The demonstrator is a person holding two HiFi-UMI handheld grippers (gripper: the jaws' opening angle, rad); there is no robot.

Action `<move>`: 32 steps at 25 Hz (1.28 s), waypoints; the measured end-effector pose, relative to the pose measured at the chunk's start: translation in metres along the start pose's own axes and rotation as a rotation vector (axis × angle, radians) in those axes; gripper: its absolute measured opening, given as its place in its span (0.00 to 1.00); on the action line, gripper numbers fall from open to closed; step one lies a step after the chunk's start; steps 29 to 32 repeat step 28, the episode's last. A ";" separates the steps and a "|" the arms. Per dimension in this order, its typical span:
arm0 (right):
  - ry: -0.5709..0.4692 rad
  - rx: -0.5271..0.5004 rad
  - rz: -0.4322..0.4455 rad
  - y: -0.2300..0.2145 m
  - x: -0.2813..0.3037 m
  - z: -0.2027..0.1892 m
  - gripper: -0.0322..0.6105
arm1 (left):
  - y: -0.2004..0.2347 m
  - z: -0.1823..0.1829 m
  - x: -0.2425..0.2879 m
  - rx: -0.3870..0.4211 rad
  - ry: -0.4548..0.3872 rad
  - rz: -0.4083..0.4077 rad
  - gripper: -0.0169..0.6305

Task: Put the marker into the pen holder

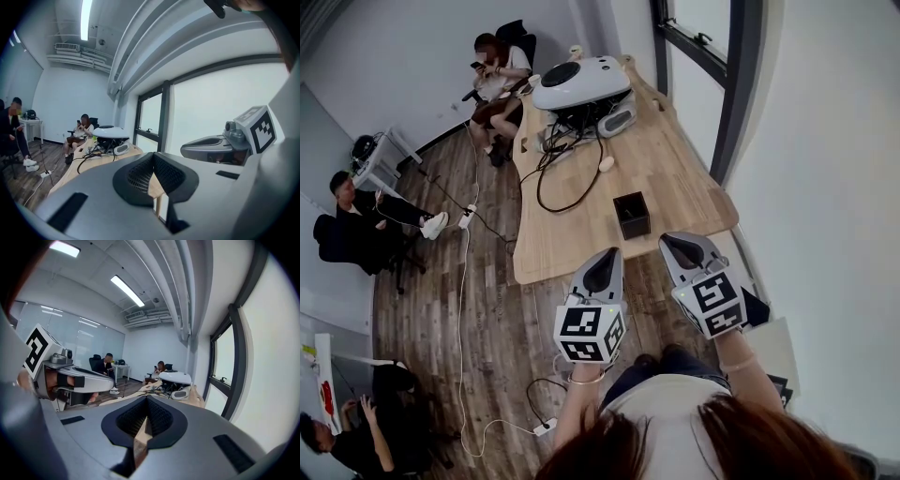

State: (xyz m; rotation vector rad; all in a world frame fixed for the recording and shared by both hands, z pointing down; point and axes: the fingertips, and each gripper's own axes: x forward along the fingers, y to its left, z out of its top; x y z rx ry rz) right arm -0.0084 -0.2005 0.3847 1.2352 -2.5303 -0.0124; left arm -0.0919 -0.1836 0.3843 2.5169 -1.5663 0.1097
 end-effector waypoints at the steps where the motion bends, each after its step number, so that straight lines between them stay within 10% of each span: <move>1: 0.004 0.000 0.001 0.000 0.001 0.000 0.09 | 0.001 0.000 0.001 -0.002 0.001 -0.002 0.05; 32: 0.062 0.001 0.006 -0.009 0.022 -0.011 0.09 | 0.014 -0.012 0.028 -0.052 0.034 -0.012 0.05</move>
